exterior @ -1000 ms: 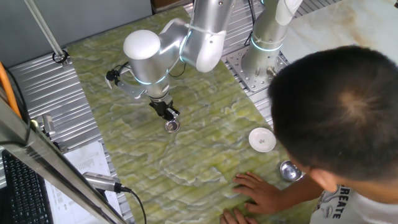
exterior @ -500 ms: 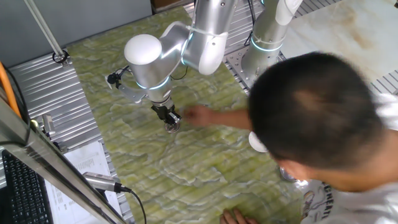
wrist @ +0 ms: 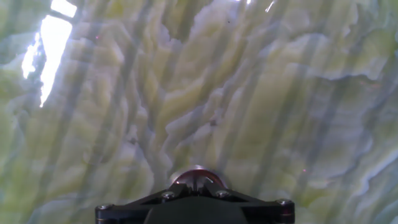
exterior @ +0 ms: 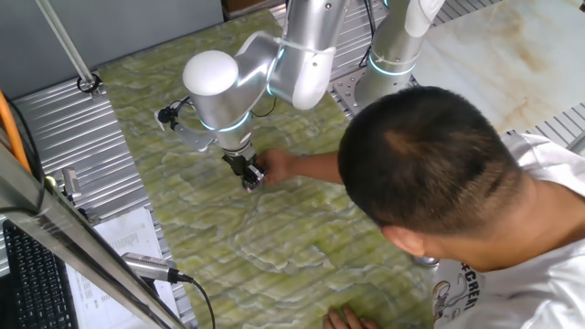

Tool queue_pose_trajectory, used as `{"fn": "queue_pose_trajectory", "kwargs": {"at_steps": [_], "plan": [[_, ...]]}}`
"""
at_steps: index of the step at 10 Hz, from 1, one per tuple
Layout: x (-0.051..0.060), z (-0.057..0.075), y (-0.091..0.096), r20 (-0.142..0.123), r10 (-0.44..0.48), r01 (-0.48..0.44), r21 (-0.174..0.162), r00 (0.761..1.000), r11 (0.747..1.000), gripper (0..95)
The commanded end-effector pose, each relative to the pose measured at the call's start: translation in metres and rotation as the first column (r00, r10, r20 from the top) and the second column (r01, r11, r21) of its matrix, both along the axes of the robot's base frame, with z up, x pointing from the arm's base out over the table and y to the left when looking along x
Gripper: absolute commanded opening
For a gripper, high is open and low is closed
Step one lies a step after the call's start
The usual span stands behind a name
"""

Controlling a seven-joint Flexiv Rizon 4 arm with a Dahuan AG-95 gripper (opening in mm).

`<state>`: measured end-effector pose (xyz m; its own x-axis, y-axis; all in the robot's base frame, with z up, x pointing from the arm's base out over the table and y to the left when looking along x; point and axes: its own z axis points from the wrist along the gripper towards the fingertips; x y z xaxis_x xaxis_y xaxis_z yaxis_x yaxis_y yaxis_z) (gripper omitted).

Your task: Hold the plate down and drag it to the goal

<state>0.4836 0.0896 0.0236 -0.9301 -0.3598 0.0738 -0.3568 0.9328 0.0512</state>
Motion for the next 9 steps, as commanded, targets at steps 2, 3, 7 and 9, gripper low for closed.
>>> {"fn": "queue_pose_trajectory", "kwargs": {"at_steps": [2, 3, 7, 9], "plan": [[0.000, 0.006, 0.001, -0.008, 0.001, -0.001, 0.000, 1.000, 1.000, 0.0], [0.000, 0.011, 0.001, -0.011, 0.000, 0.000, -0.001, 1.000, 1.000, 0.0], [-0.002, 0.014, 0.001, -0.021, 0.013, -0.013, -0.007, 1.000, 1.000, 0.0], [-0.004, 0.012, 0.001, -0.022, 0.015, -0.016, -0.007, 1.000, 1.000, 0.0]]}}
